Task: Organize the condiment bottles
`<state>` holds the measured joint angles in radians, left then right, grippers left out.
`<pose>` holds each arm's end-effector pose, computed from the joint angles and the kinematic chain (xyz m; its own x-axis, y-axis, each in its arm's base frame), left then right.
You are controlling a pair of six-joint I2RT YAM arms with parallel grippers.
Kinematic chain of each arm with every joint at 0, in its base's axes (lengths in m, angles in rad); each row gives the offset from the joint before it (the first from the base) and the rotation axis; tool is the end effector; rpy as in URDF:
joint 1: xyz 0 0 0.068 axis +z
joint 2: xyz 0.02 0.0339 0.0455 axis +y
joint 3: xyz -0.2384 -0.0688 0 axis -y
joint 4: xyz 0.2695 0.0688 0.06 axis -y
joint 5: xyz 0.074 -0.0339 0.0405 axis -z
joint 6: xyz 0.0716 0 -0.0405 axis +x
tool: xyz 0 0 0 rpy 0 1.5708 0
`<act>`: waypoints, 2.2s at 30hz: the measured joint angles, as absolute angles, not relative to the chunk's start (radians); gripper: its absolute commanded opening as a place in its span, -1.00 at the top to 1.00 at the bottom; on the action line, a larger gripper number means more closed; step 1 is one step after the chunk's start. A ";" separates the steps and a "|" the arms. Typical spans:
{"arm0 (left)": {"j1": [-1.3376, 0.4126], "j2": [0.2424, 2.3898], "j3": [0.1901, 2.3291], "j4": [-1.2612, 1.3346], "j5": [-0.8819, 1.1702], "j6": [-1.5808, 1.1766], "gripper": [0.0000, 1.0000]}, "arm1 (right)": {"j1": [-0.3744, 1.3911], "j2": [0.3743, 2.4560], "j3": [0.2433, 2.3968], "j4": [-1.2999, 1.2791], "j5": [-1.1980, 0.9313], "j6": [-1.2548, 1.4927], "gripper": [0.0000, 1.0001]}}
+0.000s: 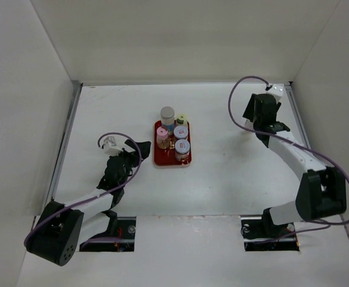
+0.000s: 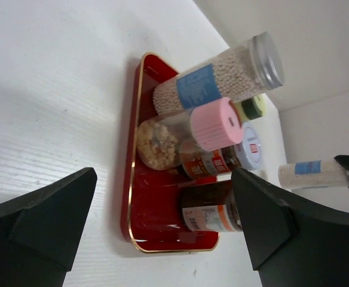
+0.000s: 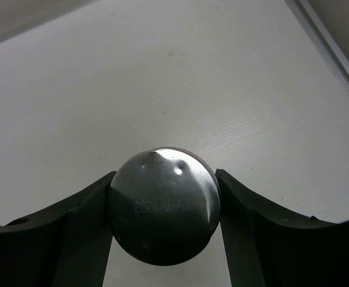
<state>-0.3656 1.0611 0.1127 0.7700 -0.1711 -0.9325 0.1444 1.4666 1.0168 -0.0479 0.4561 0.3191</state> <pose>0.2395 -0.0786 0.1120 -0.2560 -0.7494 -0.6106 -0.0164 0.6350 -0.7724 0.3860 0.0243 0.2214 -0.3690 0.2310 -0.9003 0.3892 0.9180 0.0760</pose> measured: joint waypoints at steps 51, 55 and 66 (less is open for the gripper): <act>-0.295 1.121 0.107 0.685 -0.182 -1.003 -1.00 | 1.019 1.755 1.176 0.224 0.414 0.267 -1.00; -0.296 1.087 0.119 0.620 -0.215 -1.002 -1.00 | 1.023 1.659 1.136 0.244 0.429 0.247 -1.00; -0.304 1.069 0.193 0.476 -0.249 -0.977 -1.00 | 0.699 1.166 0.727 0.400 0.627 0.298 -1.00</act>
